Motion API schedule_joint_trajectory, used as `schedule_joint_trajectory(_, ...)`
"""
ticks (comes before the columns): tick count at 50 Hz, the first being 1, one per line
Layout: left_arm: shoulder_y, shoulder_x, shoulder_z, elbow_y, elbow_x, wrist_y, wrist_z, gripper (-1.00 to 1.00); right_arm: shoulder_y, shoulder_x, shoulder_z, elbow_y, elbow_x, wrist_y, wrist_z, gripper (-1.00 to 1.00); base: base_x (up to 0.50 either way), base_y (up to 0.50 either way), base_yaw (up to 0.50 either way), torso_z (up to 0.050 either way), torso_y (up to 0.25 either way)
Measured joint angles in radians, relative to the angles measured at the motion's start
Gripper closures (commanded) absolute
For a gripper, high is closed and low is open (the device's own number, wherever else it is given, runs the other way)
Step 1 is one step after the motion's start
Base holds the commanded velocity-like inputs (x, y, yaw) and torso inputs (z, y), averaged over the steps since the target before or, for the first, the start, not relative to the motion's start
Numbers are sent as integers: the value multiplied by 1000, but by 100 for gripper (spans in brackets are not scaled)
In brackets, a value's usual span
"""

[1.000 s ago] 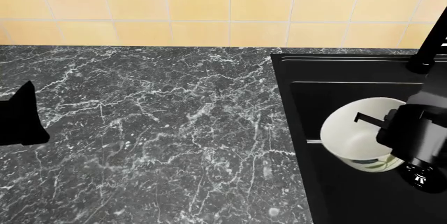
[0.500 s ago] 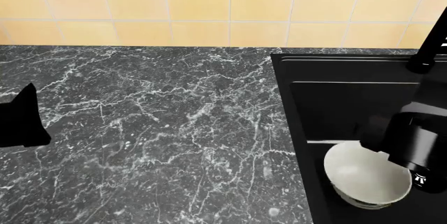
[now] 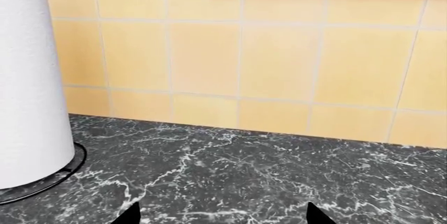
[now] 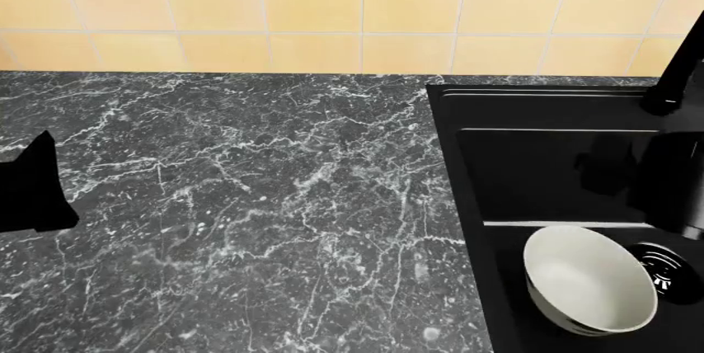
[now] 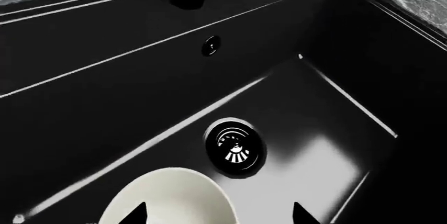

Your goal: Move the fresh-baked cupcake off the tray onto the counter, and place the bowl used for mixing into the sink.

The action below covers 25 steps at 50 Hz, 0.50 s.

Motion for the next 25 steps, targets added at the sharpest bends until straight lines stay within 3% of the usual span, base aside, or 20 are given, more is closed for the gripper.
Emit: schedule_joint_trajectory(25,11,-1,-18,7,-14,4,-6,-100,199,-64,69,8,-27,106,-96,-100,0,0,0,0,0)
